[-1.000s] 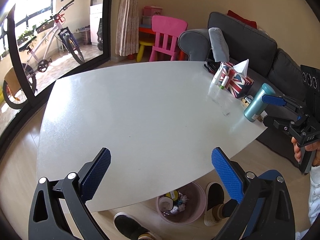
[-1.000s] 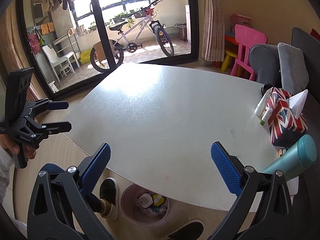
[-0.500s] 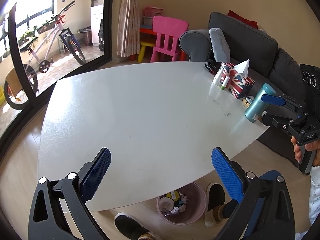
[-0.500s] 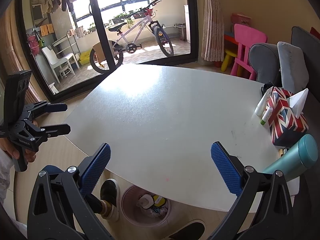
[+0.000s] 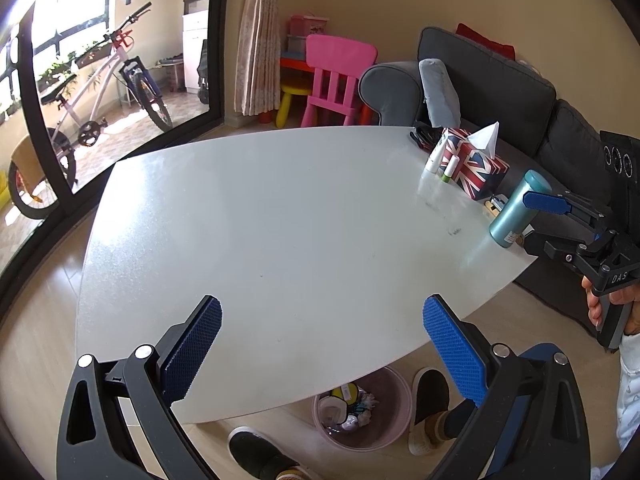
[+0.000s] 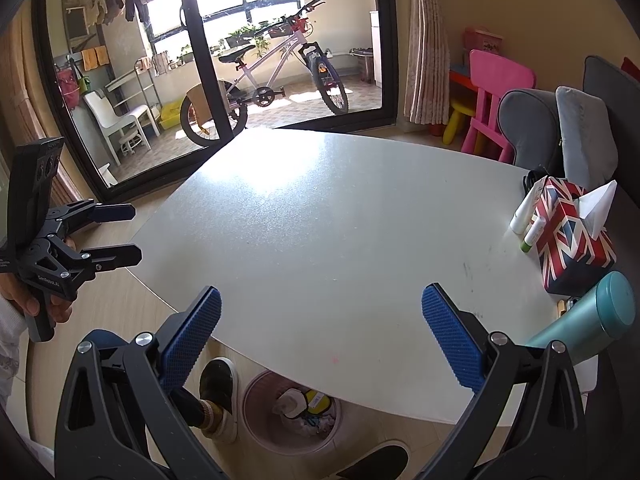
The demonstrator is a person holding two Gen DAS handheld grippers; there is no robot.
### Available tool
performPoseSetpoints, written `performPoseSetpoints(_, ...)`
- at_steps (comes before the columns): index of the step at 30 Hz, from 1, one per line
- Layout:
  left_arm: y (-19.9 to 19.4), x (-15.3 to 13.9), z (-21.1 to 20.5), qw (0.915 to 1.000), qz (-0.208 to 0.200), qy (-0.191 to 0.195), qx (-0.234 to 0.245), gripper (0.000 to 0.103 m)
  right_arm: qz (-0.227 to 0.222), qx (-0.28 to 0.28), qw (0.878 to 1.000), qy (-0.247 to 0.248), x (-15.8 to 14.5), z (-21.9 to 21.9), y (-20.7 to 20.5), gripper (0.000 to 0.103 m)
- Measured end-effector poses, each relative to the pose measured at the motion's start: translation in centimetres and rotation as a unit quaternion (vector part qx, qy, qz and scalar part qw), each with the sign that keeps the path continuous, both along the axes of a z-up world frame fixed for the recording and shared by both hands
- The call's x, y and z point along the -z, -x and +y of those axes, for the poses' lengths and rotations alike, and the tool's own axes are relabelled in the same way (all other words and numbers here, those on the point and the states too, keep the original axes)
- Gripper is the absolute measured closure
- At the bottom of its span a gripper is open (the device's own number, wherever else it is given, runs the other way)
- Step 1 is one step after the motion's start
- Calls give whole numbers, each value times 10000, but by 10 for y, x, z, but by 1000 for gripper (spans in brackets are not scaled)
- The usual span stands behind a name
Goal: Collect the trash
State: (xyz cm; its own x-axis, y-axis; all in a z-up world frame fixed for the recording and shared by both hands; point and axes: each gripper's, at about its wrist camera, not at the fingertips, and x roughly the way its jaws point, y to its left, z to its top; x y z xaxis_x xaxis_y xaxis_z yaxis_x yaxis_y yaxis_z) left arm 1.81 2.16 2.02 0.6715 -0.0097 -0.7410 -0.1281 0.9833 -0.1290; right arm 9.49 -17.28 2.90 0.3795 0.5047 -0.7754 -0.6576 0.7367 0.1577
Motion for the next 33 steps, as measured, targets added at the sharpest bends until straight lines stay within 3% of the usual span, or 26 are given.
performPoseSetpoints(33, -2, 0, -3, 10000, -4, 29, 31, 6, 17, 15, 10000, 1, 1, -2, -1, 4)
